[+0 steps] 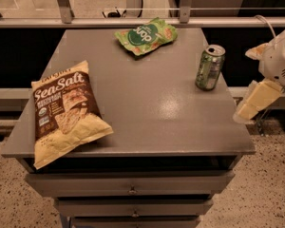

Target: Move green can near brown chip bag

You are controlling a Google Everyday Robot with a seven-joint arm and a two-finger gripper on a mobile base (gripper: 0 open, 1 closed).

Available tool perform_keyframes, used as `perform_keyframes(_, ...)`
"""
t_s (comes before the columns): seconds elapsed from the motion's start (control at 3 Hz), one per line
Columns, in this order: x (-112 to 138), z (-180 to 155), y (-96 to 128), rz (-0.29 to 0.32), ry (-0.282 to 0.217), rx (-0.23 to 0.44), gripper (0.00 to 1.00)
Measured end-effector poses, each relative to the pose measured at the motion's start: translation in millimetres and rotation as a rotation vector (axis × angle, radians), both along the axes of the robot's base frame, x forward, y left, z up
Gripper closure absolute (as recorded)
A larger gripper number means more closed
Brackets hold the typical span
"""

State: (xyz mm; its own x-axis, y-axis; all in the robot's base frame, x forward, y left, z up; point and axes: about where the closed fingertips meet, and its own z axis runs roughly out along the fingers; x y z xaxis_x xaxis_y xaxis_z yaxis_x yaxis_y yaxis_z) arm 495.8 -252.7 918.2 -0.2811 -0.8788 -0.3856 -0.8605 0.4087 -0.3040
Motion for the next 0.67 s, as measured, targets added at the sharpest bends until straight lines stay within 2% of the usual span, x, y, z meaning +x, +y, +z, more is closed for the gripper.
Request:
perform_keyframes(0.33, 41, -17, -18, -0.062, -0.098, 0.1, 0.0)
perform_keyframes(0.67, 79, -18, -26, -0.108, -0.19, 0.22, 0.0)
